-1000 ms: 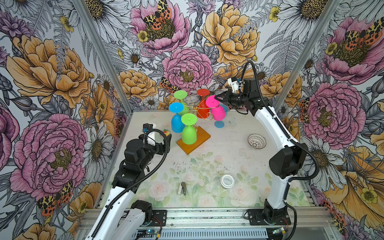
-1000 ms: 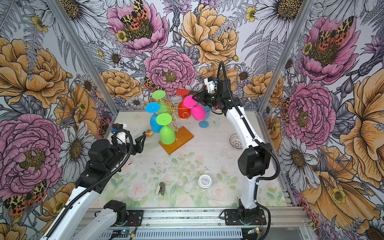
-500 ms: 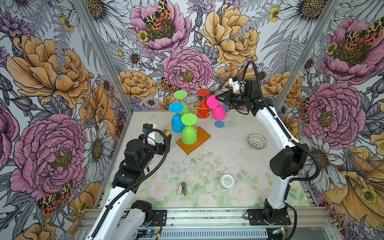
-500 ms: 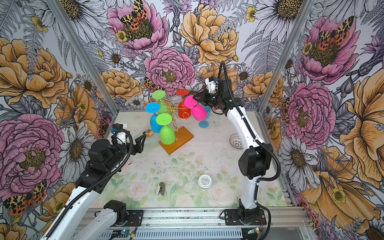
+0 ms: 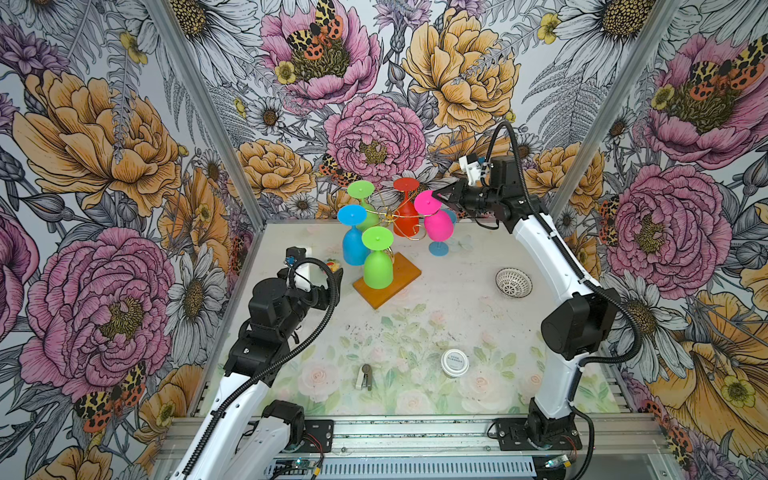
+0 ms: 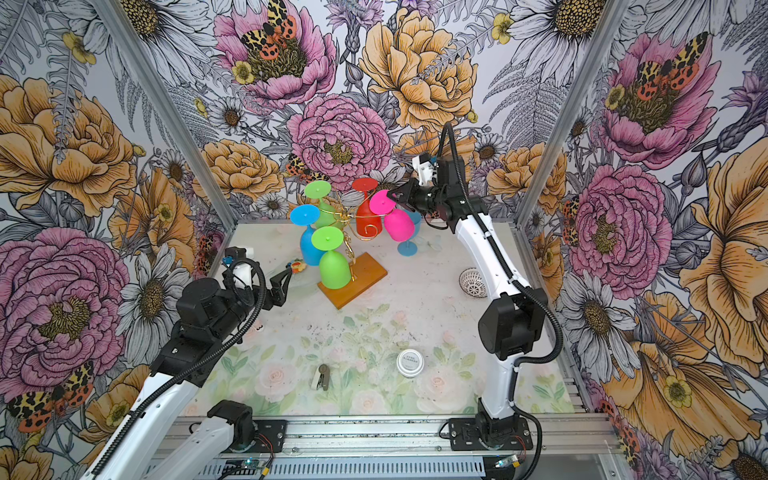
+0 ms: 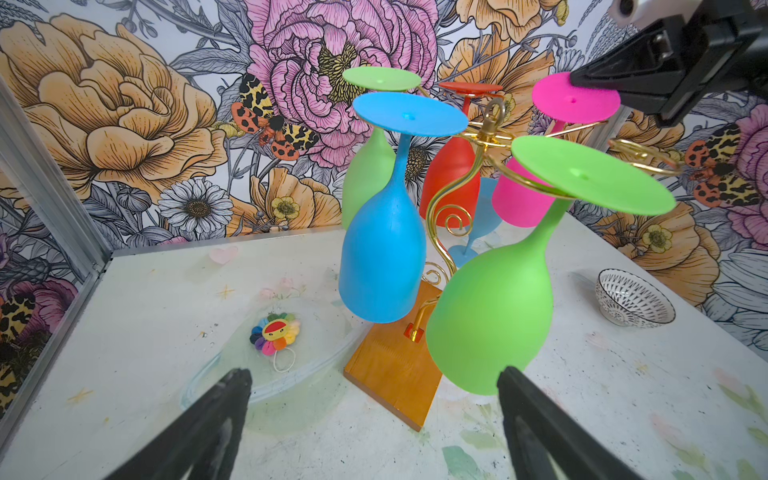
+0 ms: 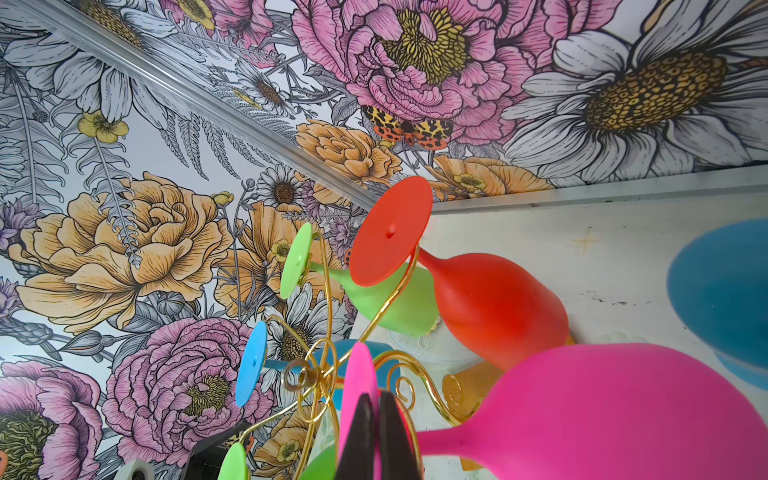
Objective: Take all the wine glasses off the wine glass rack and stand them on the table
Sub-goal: 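Close the right gripper on the pink glass foot rim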
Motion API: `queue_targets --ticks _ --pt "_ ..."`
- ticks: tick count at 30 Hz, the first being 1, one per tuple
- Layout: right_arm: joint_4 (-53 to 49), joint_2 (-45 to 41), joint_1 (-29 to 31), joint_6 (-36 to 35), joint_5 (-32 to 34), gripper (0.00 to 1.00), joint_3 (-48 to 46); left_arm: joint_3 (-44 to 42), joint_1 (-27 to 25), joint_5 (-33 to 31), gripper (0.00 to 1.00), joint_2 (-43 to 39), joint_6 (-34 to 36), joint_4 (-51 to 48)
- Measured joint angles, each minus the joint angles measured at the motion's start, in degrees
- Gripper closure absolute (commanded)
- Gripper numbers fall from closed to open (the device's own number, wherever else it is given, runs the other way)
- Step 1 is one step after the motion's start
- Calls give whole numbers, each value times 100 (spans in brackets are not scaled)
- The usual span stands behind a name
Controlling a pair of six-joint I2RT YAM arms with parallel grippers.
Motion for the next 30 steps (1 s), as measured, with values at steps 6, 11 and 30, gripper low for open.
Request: queue_targets --ticks 6,11,30 --pt "24 -90 -4 0 0 100 -133 0 0 0 5 0 0 0" --pt "28 -160 -4 0 0 100 -214 0 0 0 5 -2 0 0" --pt "236 -173 -4 391 -114 100 -219 0 0 0 5 -39 0 0"
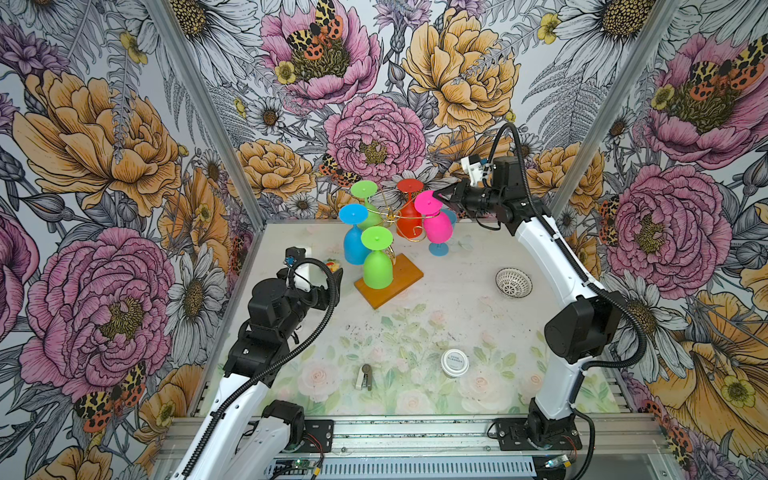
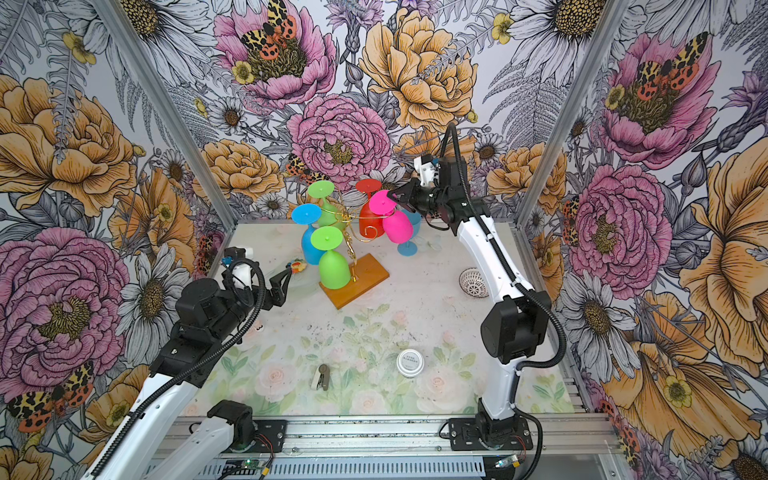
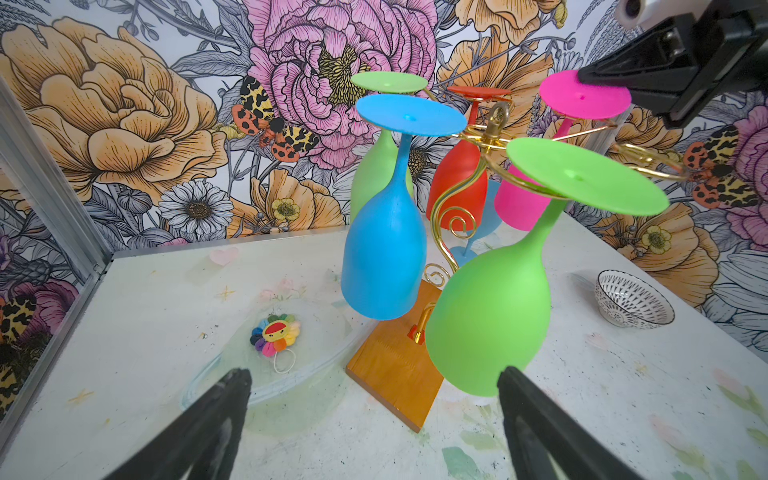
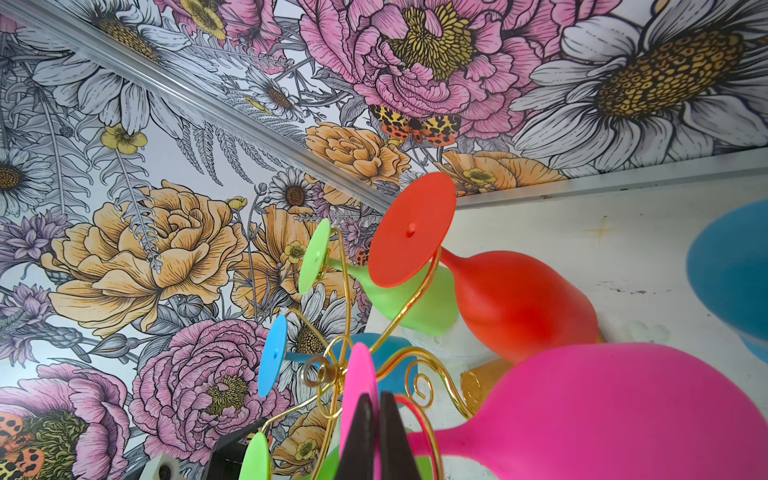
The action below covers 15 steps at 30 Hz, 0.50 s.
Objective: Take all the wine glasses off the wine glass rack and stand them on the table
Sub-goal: 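Close the right gripper on the pink glass foot rim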
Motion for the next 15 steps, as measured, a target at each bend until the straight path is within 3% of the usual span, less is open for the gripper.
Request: queue_targets --ticks 15 --pt "177 -205 -74 192 -83 100 -273 0 0 0 5 -15 0 0"
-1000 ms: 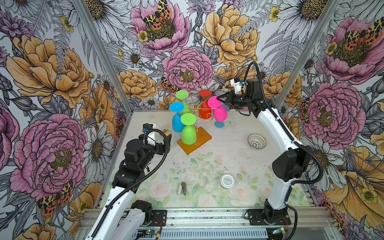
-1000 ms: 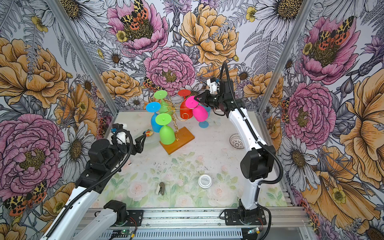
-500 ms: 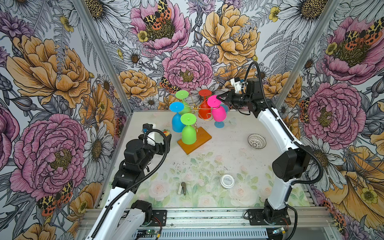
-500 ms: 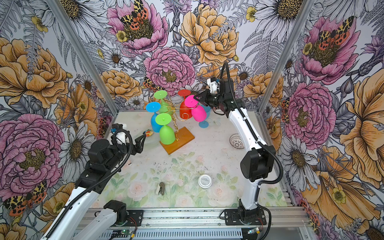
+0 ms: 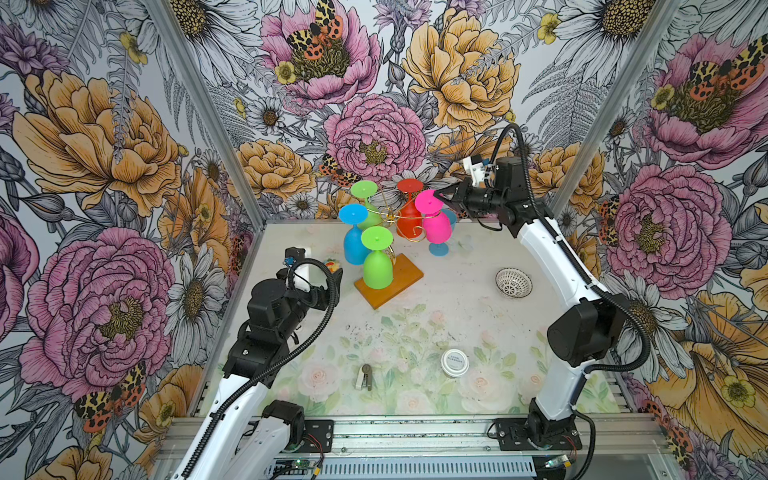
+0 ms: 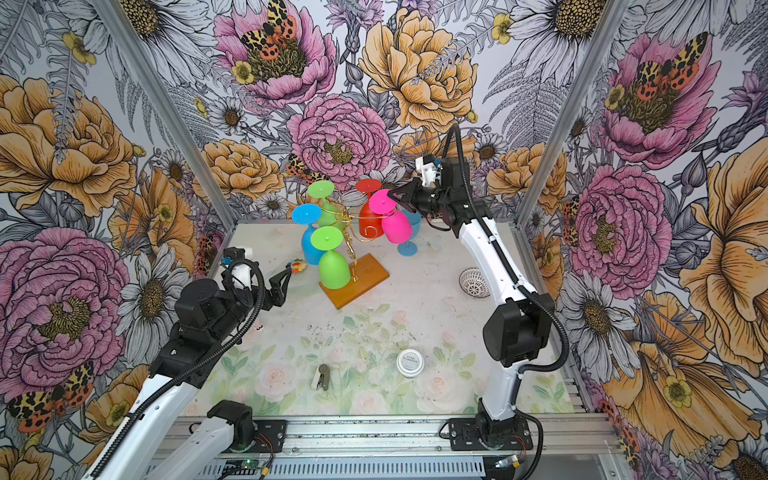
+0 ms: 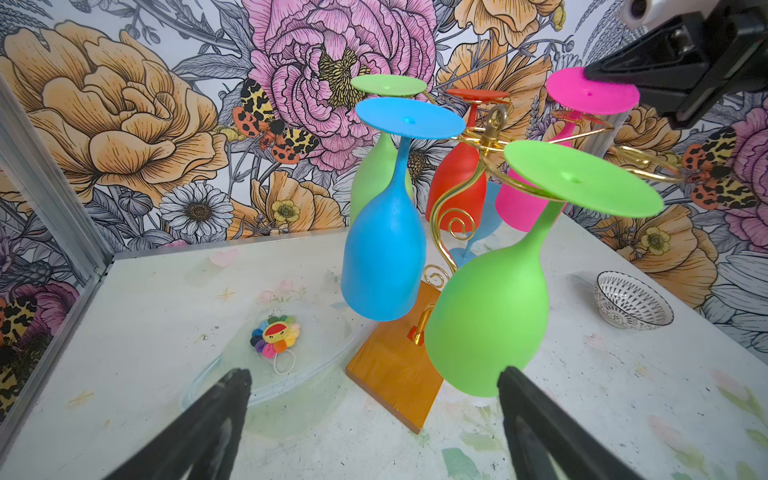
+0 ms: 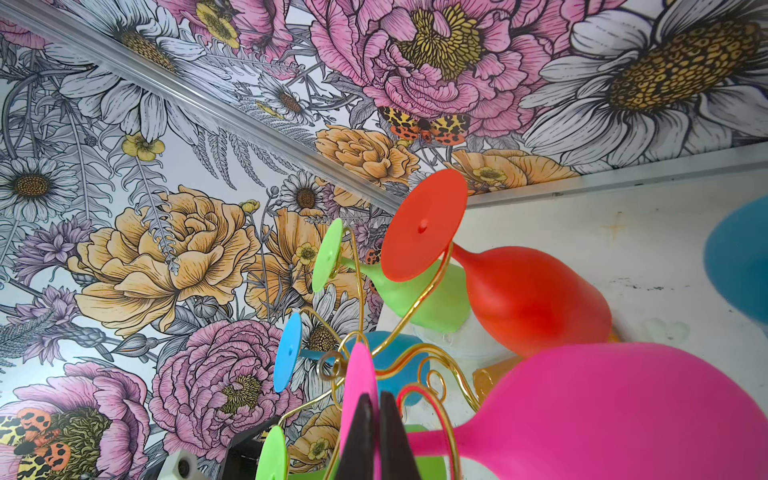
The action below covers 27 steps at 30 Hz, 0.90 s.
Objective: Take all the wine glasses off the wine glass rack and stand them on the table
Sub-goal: 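Close the right gripper on the pink glass foot rim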
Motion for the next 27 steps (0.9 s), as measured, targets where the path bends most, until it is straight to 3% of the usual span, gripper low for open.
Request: queue_targets --ticks 27 --pt "348 -442 83 229 -238 100 -605 0 0 0 5 -15 0 0"
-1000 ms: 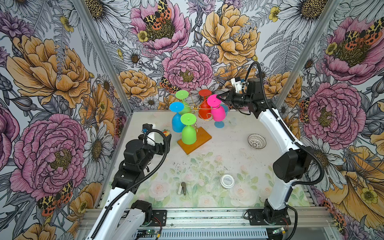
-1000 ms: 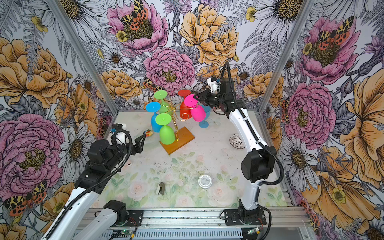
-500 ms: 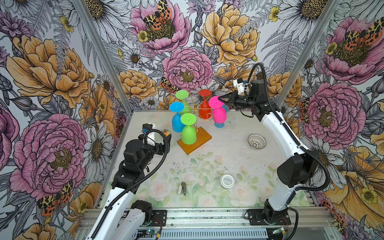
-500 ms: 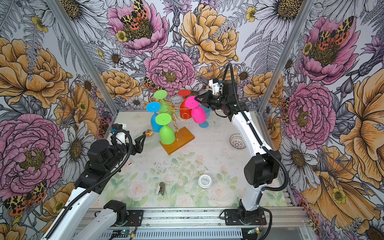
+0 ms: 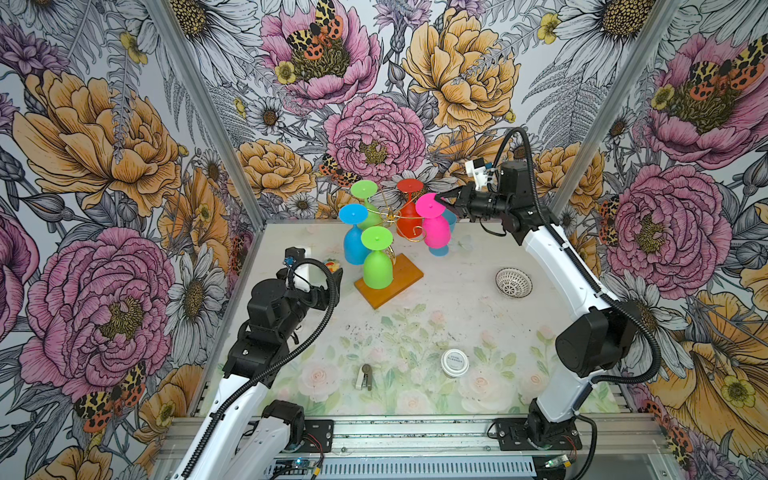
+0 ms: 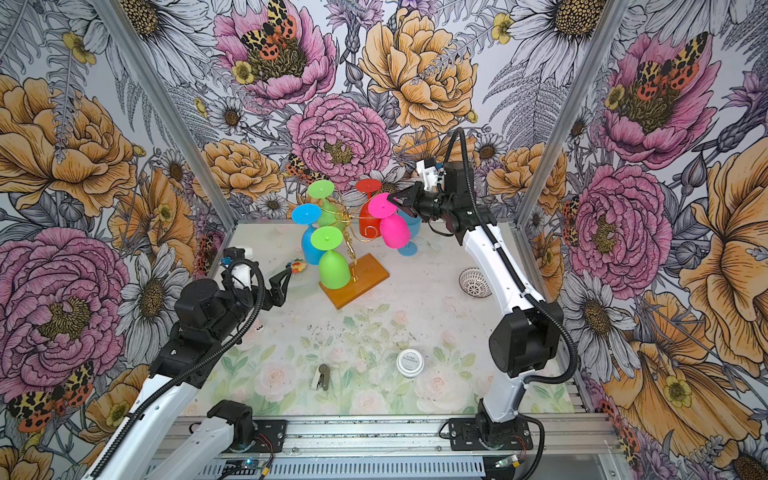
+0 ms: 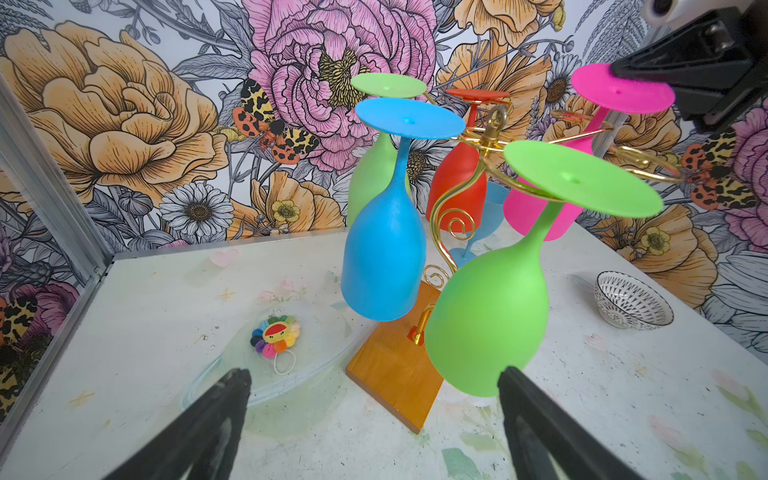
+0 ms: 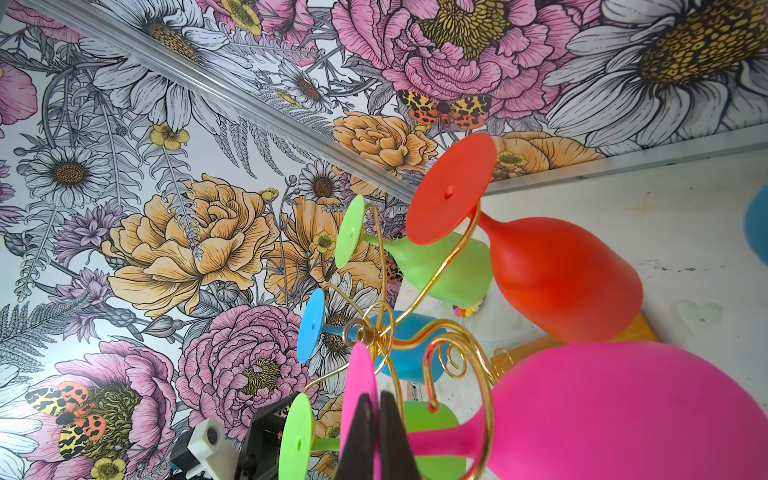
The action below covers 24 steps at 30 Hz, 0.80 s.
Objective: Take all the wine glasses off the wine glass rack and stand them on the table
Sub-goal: 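Close the right gripper on the pink glass foot rim, then slide the pink glass off the rack arm with the right gripper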
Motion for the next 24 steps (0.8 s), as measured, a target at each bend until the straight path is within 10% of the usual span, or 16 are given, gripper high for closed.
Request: queue_targets --ticks 24 --pt "144 702 133 199 -57 100 780 0 -33 -2 5 -33 2 0"
